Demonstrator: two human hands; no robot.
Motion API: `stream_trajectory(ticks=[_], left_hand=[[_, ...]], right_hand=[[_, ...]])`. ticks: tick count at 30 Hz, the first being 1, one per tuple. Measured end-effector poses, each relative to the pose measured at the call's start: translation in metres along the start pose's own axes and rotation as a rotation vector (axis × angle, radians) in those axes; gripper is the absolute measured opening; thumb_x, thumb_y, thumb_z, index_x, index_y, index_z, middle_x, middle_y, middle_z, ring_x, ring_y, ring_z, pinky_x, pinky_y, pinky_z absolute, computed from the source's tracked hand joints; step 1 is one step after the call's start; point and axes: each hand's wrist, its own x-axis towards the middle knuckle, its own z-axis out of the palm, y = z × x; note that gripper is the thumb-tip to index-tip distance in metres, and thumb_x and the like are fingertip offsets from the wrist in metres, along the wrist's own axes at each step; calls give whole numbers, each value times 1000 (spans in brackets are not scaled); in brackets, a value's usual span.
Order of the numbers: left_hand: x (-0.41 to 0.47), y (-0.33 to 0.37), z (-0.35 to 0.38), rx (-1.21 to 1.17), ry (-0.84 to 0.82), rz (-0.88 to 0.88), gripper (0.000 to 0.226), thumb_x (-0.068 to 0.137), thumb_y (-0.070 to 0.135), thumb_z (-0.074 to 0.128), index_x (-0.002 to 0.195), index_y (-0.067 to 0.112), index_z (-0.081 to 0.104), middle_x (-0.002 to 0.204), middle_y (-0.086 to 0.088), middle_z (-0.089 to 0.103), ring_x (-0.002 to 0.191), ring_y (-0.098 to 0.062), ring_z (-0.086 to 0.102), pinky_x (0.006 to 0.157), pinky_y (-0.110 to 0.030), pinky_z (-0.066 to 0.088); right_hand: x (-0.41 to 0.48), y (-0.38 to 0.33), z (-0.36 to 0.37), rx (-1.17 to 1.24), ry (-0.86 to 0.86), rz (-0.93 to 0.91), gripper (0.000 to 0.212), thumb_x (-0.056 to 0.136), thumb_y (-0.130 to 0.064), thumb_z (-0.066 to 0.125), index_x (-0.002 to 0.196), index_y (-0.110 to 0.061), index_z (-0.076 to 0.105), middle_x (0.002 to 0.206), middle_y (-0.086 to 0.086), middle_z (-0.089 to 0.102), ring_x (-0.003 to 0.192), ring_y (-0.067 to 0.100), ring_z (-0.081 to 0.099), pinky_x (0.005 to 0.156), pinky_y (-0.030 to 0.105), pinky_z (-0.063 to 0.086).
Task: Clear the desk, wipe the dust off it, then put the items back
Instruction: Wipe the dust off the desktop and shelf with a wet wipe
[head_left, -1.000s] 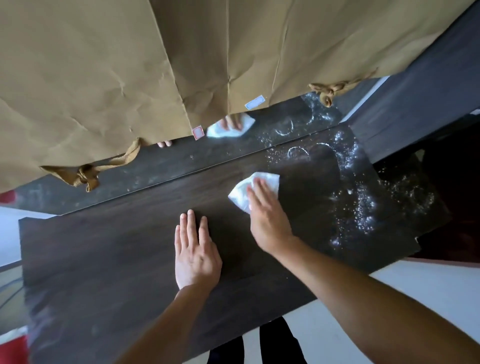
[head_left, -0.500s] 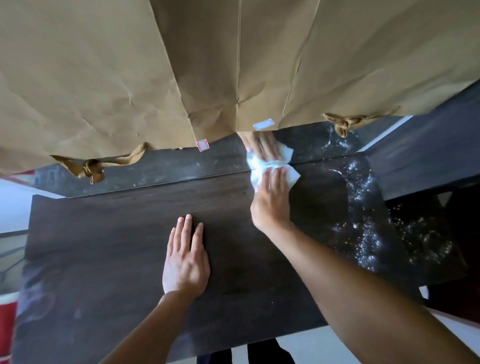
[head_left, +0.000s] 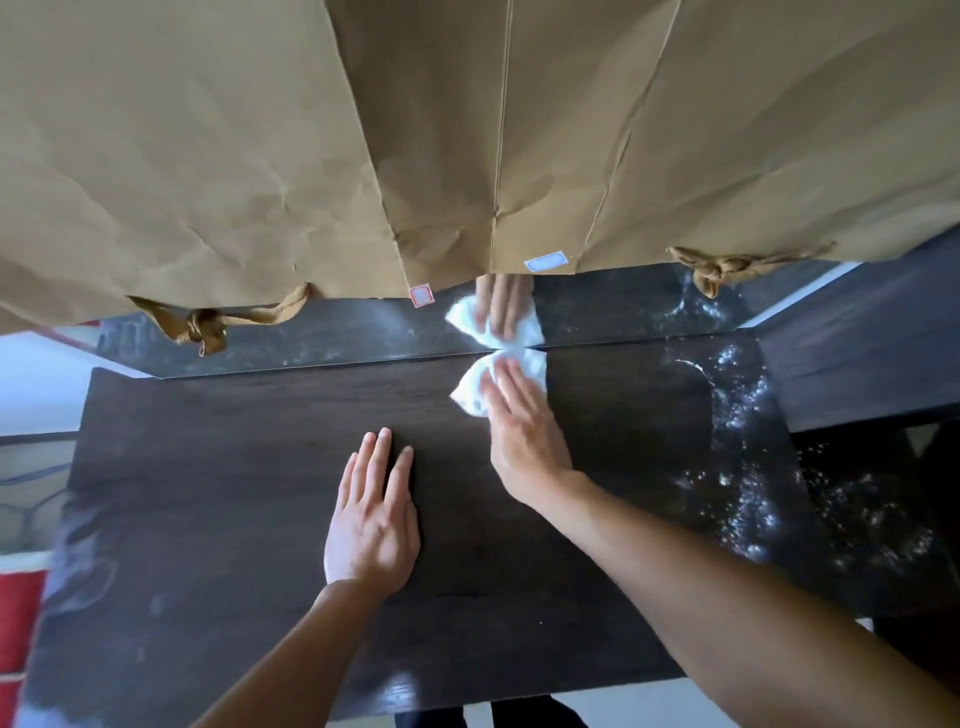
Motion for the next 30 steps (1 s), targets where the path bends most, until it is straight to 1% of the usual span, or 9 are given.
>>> stream_trajectory(ticks=[2, 7, 9, 11, 14, 17, 21, 25, 30], left_hand=[[0, 0, 0, -2, 4, -1, 49, 88, 15, 31, 130, 1, 51, 146, -22, 37, 140, -36, 27, 114, -45, 22], [0, -1, 0, -10, 1, 4, 49, 88, 15, 31, 130, 1, 52, 146, -23, 37, 139, -36, 27, 114, -45, 22], [0, -2, -1, -6, -2, 4, 50, 88, 16, 30, 130, 1, 52, 146, -23, 37, 139, -36, 28, 114, -45, 22], [0, -3, 0, -3, -13, 2, 50, 88, 17, 30, 131, 1, 51, 147, -22, 36, 139, -36, 27, 115, -44, 21], [-1, -4, 1, 2, -15, 11, 51, 88, 17, 30, 131, 2, 50, 147, -22, 36, 140, -36, 27, 115, -45, 22], [0, -5, 2, -8, -1, 13, 51, 87, 18, 29, 131, 3, 50, 147, -22, 36, 140, -36, 27, 115, -45, 22], [-3, -6, 4, -21, 16, 24, 51, 86, 17, 31, 131, 3, 51, 147, -22, 37, 140, -37, 27, 116, -45, 22], [-4, -7, 5, -5, 10, 26, 52, 88, 19, 29, 133, 3, 48, 148, -22, 35, 140, -37, 26, 116, -46, 21], [-43, -3, 6, 17, -15, 3, 53, 90, 21, 26, 136, 3, 46, 148, -23, 33, 140, -38, 26, 116, -45, 21]], right_hand=[[9, 10, -9, 46, -79, -194, 46, 87, -4, 33, 128, 1, 52, 139, 19, 48, 134, 32, 39, 112, 42, 31], [0, 39, -30, 116, -57, -143, 38, 92, -5, 45, 128, 0, 54, 140, 17, 46, 136, 27, 36, 113, 40, 29], [-35, 40, -32, 113, -136, -227, 38, 95, -15, 44, 130, -3, 53, 143, 11, 43, 138, 21, 31, 115, 33, 23], [-54, 62, -44, 86, -163, -281, 35, 94, -16, 49, 127, -7, 58, 141, 7, 47, 136, 18, 37, 112, 32, 30], [-37, 105, -66, -25, 53, 41, 33, 80, 7, 63, 111, -2, 66, 128, 13, 60, 117, 27, 58, 86, 40, 54], [-26, 96, -60, -112, 106, 341, 45, 77, 10, 56, 119, -3, 60, 135, 11, 54, 120, 29, 55, 83, 40, 53], [-114, 15, -2, 36, 104, -6, 42, 85, 3, 41, 123, -3, 58, 136, 11, 52, 128, 26, 46, 107, 35, 36], [-223, -5, -7, 38, -75, -177, 63, 77, 12, 63, 133, -13, 49, 147, 1, 38, 136, 17, 36, 105, 37, 41], [-235, 29, -28, -39, 56, 239, 73, 58, 23, 72, 125, -3, 57, 140, 11, 47, 127, 25, 48, 108, 27, 32]])
